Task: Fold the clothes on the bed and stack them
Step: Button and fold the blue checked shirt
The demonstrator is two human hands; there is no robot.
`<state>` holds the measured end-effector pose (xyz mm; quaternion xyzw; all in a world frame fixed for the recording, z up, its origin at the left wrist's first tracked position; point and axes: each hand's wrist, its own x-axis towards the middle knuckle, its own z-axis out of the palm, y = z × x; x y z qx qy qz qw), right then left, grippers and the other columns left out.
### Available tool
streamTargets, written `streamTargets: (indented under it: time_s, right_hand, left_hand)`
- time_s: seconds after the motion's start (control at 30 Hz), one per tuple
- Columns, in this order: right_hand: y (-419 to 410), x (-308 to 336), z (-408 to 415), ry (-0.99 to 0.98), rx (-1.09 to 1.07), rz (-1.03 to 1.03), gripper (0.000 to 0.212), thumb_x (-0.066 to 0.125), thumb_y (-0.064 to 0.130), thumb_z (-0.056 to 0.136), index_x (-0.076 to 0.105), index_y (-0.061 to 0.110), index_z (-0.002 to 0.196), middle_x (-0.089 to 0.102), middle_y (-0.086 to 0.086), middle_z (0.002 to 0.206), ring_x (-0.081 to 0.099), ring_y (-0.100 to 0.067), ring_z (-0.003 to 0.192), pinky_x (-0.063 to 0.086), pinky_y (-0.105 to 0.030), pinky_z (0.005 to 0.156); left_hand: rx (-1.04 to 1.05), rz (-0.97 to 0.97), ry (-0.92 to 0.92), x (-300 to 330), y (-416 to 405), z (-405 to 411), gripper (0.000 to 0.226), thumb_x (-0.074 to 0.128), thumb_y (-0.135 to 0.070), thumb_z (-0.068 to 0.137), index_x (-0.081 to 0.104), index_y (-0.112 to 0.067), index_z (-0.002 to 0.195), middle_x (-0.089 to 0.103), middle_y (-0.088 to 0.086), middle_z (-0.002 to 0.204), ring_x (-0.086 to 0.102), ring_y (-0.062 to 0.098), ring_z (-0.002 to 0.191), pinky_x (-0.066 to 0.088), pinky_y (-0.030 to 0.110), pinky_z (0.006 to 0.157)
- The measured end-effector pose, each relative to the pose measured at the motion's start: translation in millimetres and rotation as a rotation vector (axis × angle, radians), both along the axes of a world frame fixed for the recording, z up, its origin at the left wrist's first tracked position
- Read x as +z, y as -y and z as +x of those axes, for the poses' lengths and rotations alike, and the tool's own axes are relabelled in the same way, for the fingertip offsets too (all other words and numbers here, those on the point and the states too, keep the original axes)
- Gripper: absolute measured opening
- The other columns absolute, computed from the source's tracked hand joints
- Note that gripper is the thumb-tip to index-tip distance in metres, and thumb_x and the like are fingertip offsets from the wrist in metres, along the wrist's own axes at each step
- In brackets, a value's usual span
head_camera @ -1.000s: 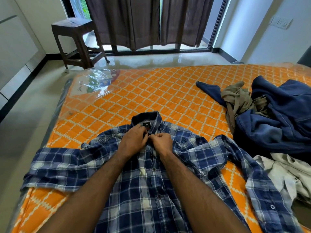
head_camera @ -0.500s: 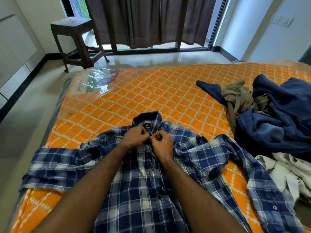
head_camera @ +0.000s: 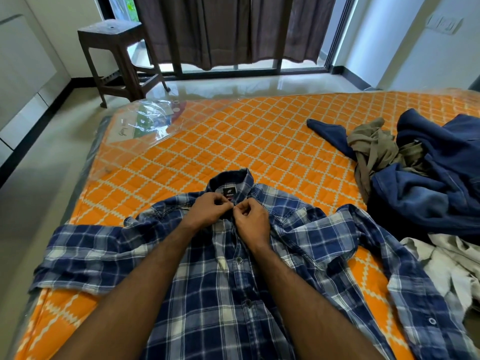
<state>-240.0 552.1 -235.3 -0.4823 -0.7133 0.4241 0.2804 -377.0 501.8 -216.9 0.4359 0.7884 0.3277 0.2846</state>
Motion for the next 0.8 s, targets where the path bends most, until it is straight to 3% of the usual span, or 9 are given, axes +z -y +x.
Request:
streamTargets:
  time_s: [0.1,0.23,0.37,0.47,0.7,0.8]
  right_hand:
    - [-1,-1,1,-0.011,0.0,-0.027,0.008,0.066,0.029,0.087,0.061,0.027,0.082,0.065,0.009,0.076,0.062,-0.009,0.071,0.056,-0.037,0.066]
    - [-3,-3,1,-0.036,0.018,-0.053,0.006,0.067,0.03,0.086,0.063,0.026,0.082,0.066,0.008,0.076,0.063,-0.01,0.071,0.057,-0.039,0.068]
    - [-9,-7,2,-0.108,0.072,-0.119,0.009,0.072,0.027,0.089,0.066,0.024,0.083,0.068,0.004,0.078,0.067,-0.015,0.075,0.06,-0.039,0.07]
    - [-14,-7,4,-0.186,0.1,-0.17,0.009,0.074,0.018,0.091,0.067,0.014,0.086,0.068,-0.005,0.08,0.068,-0.018,0.073,0.061,-0.033,0.062]
    - [-17,-7,9,-0.284,0.098,-0.251,0.004,0.077,0.007,0.087,0.073,0.006,0.089,0.069,-0.009,0.078,0.067,-0.011,0.066,0.058,-0.026,0.058]
    - [-16,-6,11,-0.31,0.096,-0.285,0.004,0.072,0.005,0.091,0.075,0.005,0.094,0.073,-0.011,0.083,0.069,-0.012,0.07,0.06,-0.026,0.062]
  left_hand:
    - [-0.001,-0.015,-0.11,-6,0,2,0.014,0.06,-0.032,0.095,0.07,-0.023,0.092,0.069,-0.006,0.089,0.065,0.013,0.083,0.053,0.037,0.078]
    - [0.002,-0.093,-0.281,-15,-2,5,0.015,0.053,-0.038,0.097,0.062,-0.027,0.099,0.067,-0.006,0.09,0.061,0.018,0.086,0.044,0.042,0.087]
    - [-0.089,-0.029,-0.019,-14,1,-5,0.013,0.053,-0.027,0.102,0.062,-0.026,0.093,0.062,-0.005,0.084,0.058,0.016,0.081,0.042,0.041,0.084]
    - [-0.146,0.046,0.143,-8,5,-11,0.011,0.057,-0.019,0.101,0.066,-0.016,0.095,0.065,0.002,0.088,0.06,0.016,0.082,0.048,0.037,0.081]
    - [-0.057,0.115,0.19,-11,7,-7,0.01,0.068,-0.02,0.094,0.068,-0.011,0.099,0.071,0.003,0.092,0.068,0.012,0.085,0.053,0.029,0.078]
    - [0.055,0.234,0.134,-11,9,-2,0.022,0.073,-0.02,0.09,0.063,-0.016,0.109,0.066,-0.001,0.103,0.065,0.008,0.094,0.054,0.022,0.078]
